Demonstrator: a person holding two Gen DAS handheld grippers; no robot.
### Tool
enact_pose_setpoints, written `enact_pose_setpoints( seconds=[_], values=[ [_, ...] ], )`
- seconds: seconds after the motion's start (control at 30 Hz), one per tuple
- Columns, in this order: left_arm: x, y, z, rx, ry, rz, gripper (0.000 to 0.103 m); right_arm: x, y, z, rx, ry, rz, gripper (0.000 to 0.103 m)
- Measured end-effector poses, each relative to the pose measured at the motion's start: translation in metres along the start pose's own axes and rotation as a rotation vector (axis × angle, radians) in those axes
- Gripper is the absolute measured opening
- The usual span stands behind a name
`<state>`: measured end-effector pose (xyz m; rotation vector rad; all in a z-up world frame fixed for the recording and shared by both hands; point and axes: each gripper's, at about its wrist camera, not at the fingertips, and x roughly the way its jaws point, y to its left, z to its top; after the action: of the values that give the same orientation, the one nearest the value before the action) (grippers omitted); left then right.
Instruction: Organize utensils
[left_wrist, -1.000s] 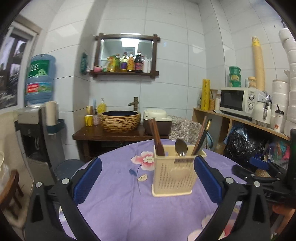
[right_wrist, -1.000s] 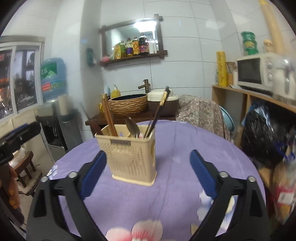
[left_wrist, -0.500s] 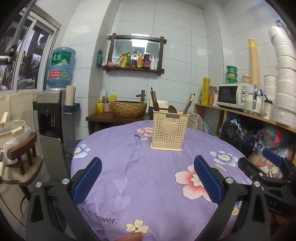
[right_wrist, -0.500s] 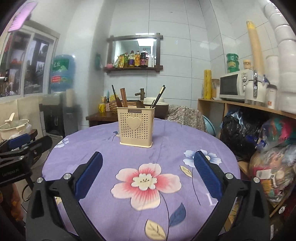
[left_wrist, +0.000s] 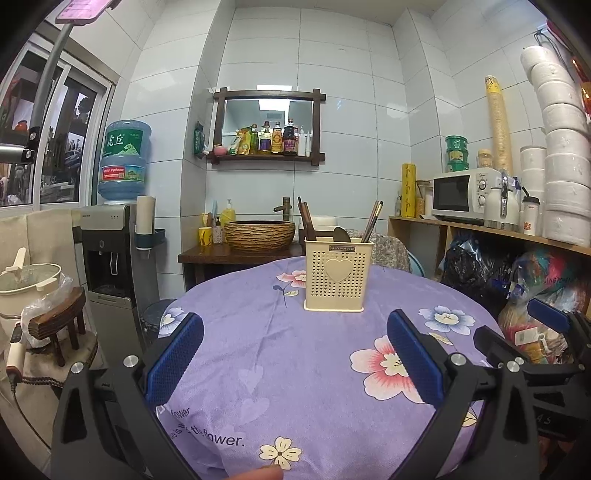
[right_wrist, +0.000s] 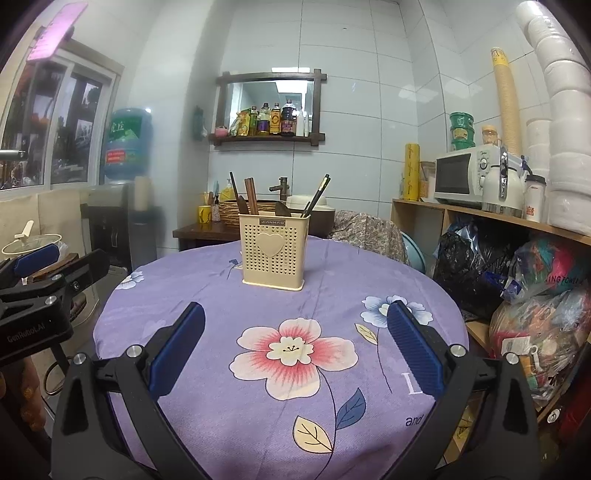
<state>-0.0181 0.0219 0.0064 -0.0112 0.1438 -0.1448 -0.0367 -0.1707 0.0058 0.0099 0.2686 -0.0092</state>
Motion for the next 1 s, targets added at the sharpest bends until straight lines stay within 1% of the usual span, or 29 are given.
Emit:
enact_pose_setpoints(
  seconds=[0.67, 1.0],
  values=[
    [-0.0036, -0.0033, -0.0015, 0.022, -0.016, 0.001, 0.098, 0.0004, 0.0051, 0.0001, 0.003, 0.012, 0.02, 0.097],
    [-0.006, -0.0088, 0.0009, 0.041, -0.03, 0.007, 0.098, -0.0007, 0.0039, 0.0001, -0.009, 0.01, 0.016, 0.097]
  ],
)
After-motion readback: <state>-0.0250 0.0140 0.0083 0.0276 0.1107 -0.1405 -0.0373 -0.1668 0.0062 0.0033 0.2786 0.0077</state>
